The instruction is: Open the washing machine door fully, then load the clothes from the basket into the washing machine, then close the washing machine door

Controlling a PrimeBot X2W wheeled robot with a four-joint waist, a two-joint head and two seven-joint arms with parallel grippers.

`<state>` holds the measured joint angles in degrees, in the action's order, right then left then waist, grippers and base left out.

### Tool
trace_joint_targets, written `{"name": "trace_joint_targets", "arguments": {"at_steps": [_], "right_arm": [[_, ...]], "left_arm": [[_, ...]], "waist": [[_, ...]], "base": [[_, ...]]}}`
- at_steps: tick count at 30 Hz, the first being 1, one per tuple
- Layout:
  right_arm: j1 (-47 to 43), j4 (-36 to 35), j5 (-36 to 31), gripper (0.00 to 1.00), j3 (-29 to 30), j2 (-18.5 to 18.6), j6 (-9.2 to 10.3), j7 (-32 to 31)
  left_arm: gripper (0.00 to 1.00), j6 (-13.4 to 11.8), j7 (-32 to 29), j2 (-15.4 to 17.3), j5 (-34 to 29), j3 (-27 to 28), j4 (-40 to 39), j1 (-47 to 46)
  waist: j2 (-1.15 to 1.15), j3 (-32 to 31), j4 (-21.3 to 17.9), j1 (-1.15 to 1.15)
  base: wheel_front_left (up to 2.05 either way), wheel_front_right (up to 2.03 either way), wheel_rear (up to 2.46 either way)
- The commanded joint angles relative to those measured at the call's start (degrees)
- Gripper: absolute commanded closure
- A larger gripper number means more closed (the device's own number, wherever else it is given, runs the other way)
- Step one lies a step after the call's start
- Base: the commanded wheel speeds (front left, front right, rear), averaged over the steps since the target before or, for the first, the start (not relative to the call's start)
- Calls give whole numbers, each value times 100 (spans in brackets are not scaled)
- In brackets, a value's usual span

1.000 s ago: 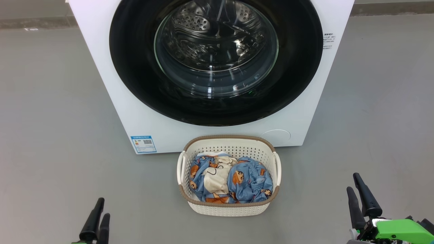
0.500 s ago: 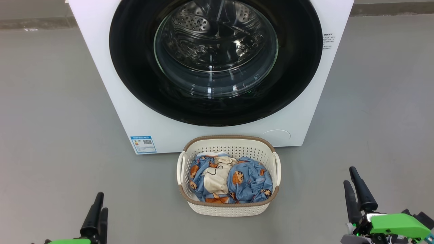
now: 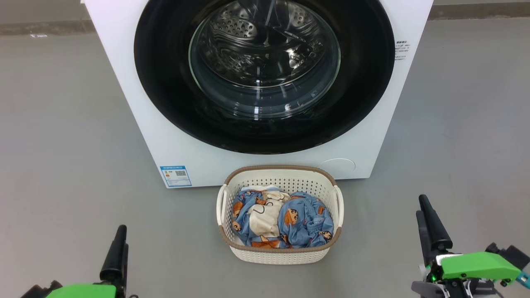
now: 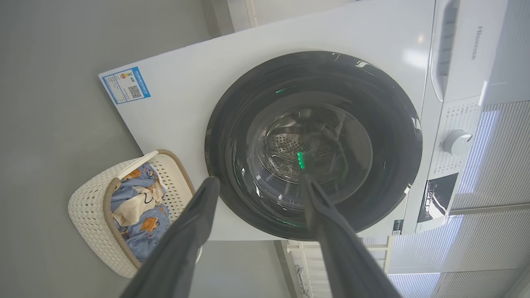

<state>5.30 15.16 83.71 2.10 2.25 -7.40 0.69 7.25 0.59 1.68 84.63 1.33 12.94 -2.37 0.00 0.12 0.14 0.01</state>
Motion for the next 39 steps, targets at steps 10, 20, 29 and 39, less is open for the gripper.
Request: {"name": "trace_joint_targets", "arguments": {"at_steps": [10, 20, 29, 39], "right_arm": [[348, -277, -863, 0, -192, 61, -4, 202], [416, -332, -1868, 0, -297, 56, -4, 370], [498, -311, -2803, 0, -400, 57, -5, 520], [574, -219, -3875, 0, -532, 70, -6, 689]], "left_arm": [[0, 13, 205, 164, -818, -6, -321, -310], [0, 15, 374, 223, -1852, -64, -274, -346], [0, 16, 525, 228, -2751, -95, -316, -376], [0, 18, 694, 230, -3661, -136, -319, -415]], "waist": [[0, 12, 7, -1], [0, 20, 4, -1], [0, 17, 6, -1], [0, 12, 25, -1]], "base": [[0, 0, 0], [0, 0, 0], [0, 0, 0], [0, 0, 0]]}}
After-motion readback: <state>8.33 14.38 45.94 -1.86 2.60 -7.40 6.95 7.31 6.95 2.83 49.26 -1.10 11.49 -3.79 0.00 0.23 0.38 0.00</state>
